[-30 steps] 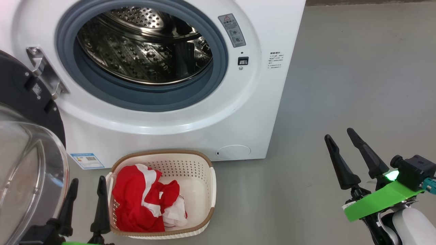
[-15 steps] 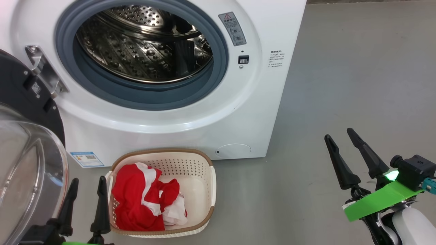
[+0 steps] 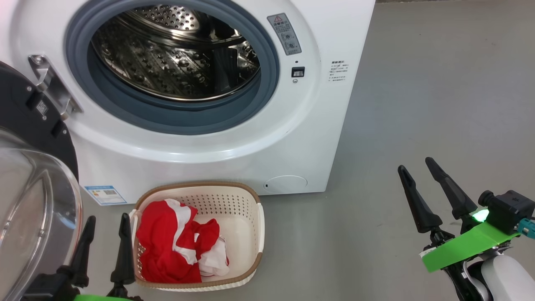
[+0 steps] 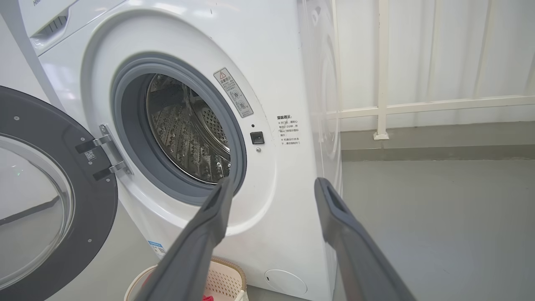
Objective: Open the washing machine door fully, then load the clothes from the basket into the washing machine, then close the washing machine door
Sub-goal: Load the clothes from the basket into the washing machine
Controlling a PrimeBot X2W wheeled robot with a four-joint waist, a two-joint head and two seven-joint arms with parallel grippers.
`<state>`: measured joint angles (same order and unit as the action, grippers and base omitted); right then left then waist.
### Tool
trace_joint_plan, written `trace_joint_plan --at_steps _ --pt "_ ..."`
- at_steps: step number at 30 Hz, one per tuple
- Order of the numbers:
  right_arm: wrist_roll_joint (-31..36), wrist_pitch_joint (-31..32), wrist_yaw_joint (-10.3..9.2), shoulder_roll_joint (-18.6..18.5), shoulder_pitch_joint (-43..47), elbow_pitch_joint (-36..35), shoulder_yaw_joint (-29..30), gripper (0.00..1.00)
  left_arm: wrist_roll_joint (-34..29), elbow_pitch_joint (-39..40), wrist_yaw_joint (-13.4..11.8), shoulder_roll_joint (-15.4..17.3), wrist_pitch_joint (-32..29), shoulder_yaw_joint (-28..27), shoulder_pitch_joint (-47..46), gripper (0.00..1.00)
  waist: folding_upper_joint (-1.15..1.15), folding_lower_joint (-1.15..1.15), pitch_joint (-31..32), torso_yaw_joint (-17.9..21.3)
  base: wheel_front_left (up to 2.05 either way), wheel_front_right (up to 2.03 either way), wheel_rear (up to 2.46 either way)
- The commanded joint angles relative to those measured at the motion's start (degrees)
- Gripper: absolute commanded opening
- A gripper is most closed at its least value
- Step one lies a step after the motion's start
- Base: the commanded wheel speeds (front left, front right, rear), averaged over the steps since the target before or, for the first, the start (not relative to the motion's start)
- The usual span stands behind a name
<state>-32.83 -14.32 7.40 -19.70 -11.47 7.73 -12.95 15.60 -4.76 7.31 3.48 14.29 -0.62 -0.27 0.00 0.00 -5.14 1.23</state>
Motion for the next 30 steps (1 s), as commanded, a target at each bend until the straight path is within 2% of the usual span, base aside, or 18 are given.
trace_joint_plan --at_steps 1,13,30 --pt "-0.05 -0.68 0.09 -0.69 -0.53 -1.44 -1.06 1.00 -0.92 1.24 0.16 0.54 0.71 -2.10 -1.80 1.00 0.00 0.00 -0.10 0.05 0.00 0.00 0.00" --pt "-0.21 -0.68 0.09 -1.02 -1.12 -1.49 -1.46 1.00 -1.45 0.73 0.16 0.54 0.71 -2.02 -2.63 1.00 0.00 0.00 -1.70 0.42 0.00 0.00 0.00" --pt "-0.46 -0.68 0.09 -1.59 -3.29 -2.19 -1.72 1.00 -1.81 -1.51 -0.29 0.01 0.71 -2.60 -6.58 1.00 0.00 0.00 -7.95 1.84 0.00 0.00 0.00"
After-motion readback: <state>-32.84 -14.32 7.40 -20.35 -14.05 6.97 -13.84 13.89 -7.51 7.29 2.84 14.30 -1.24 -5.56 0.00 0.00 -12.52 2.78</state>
